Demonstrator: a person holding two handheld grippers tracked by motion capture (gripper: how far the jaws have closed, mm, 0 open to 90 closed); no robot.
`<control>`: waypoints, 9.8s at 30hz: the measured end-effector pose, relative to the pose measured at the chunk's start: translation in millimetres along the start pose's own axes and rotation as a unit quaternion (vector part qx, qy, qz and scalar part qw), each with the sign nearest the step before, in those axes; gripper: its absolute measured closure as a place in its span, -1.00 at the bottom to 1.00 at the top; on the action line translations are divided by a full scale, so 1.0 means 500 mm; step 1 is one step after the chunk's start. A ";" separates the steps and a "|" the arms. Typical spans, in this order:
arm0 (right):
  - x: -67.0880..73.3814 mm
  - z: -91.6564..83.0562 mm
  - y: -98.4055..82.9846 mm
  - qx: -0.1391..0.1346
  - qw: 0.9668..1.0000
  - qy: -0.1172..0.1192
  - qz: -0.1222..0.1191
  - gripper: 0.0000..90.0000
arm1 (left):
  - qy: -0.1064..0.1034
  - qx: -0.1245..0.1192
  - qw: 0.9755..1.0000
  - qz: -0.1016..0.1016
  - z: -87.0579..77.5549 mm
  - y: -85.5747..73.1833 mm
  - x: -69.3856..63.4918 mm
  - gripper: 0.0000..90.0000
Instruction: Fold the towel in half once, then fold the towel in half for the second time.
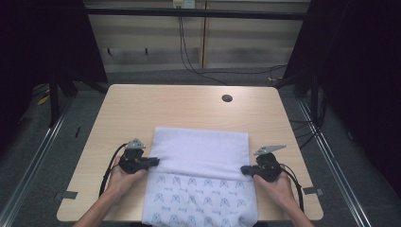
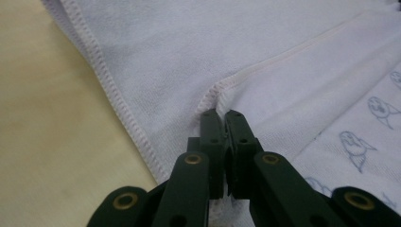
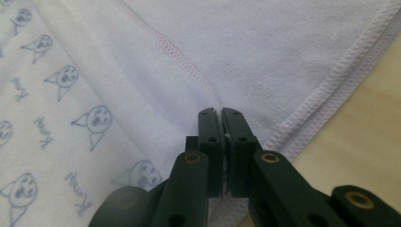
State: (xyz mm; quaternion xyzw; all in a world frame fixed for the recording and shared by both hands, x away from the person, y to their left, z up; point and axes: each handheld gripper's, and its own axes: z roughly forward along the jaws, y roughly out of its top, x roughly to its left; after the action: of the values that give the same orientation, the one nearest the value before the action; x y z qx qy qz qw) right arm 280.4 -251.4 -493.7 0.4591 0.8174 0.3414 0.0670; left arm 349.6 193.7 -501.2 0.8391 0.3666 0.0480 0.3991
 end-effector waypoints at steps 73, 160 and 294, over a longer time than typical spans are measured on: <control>0.075 -0.213 -0.008 -0.171 0.976 0.120 -0.063 0.93 | -0.011 -0.102 0.992 0.066 -0.226 -0.043 -0.155 0.93; -0.038 0.077 0.111 -0.023 0.999 -0.017 -0.042 0.12 | 0.025 -0.002 1.000 0.001 0.026 0.034 0.028 0.25; -0.003 -0.123 -0.066 -0.051 0.987 0.125 -0.089 0.79 | -0.061 -0.031 0.994 0.088 -0.140 -0.092 -0.088 0.82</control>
State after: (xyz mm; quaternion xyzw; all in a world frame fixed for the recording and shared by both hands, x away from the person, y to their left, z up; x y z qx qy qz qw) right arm 231.7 -294.6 -467.7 0.3342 0.8385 0.4301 0.0173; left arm 264.9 228.5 -476.7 0.8568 0.2645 0.0434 0.4404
